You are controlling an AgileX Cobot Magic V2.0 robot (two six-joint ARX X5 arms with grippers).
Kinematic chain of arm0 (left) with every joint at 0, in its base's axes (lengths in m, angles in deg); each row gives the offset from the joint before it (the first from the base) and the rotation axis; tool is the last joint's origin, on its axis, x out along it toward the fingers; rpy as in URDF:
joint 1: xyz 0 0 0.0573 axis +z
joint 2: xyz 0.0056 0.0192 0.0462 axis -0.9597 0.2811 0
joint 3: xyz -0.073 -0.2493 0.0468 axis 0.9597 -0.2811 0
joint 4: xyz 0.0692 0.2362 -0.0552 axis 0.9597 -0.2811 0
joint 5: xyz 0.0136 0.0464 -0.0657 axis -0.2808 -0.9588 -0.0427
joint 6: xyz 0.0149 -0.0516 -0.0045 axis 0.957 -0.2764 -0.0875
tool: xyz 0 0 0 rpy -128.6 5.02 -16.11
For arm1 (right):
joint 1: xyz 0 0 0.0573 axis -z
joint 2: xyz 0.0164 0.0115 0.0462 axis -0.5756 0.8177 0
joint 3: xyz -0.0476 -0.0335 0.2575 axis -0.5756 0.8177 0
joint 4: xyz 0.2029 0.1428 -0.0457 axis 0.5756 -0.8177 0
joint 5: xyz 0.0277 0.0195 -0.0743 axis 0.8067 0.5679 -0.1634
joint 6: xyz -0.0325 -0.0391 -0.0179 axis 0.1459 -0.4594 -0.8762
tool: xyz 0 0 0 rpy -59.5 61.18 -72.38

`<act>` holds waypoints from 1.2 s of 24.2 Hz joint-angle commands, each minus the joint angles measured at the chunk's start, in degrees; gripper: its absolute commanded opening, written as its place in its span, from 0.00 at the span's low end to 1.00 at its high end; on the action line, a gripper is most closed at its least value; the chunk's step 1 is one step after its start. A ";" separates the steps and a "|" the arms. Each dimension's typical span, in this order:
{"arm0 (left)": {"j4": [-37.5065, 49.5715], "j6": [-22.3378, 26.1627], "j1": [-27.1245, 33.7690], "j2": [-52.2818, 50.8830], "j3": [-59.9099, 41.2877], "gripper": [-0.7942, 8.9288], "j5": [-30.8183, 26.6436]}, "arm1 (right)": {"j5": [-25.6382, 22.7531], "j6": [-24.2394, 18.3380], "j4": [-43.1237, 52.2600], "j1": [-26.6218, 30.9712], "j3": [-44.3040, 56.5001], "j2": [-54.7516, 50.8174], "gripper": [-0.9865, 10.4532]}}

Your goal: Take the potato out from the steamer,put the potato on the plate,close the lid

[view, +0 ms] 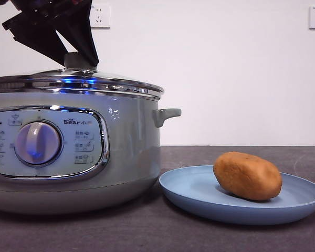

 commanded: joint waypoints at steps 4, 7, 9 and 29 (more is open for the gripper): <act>0.28 0.17 -0.90 -0.24 -1.88 0.07 -4.42 | -0.13 -0.22 0.07 0.00 -0.17 -0.11 0.08; 0.15 0.17 -0.87 -0.24 -1.88 0.07 -6.71 | -0.13 -0.22 0.07 0.00 -0.17 -0.11 0.08; 0.13 0.20 -0.76 -0.24 -1.88 0.07 -7.54 | -0.13 -0.22 0.07 0.00 -0.17 -0.11 0.08; -4.61 0.13 -0.74 -0.24 -1.88 0.07 -2.12 | 0.07 -0.22 -0.02 0.00 -0.17 -0.11 0.08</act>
